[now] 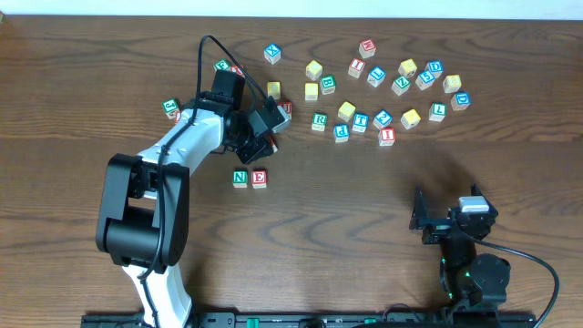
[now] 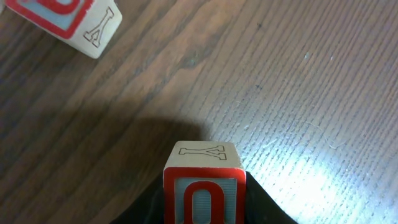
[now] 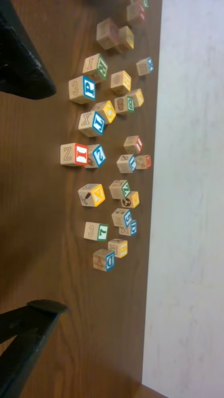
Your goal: Spell out NEURIPS
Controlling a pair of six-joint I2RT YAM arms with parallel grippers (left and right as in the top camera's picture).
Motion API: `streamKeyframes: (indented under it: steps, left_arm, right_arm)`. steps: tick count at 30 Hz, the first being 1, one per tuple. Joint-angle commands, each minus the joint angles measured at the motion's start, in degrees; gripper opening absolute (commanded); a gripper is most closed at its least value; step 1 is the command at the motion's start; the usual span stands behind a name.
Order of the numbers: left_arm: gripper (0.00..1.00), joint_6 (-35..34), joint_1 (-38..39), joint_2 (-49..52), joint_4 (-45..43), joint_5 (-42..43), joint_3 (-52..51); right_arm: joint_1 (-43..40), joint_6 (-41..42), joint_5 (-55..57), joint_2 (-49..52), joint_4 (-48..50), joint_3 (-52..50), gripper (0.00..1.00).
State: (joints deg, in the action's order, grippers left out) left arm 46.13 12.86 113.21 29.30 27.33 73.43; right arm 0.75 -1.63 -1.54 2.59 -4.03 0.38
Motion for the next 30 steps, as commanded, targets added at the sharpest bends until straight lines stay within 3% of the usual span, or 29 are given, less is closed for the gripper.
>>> streamKeyframes:
  steps: [1, 9, 30]
  left_arm:
    - [0.18, 1.4, 0.1, 0.1, 0.0, 1.2, 1.4]
    - [0.31, 1.4, 0.1, 0.1, 0.0, 1.2, 1.4]
    - [0.31, 1.4, 0.1, 2.0, 0.6, 1.2, 1.3]
  right_arm:
    - [-0.3, 1.0, -0.1, -0.2, -0.3, 0.0, 0.99]
    - [-0.3, 1.0, -0.1, -0.2, -0.3, 0.0, 0.99]
    - [-0.3, 1.0, -0.1, -0.2, -0.3, 0.0, 0.99]
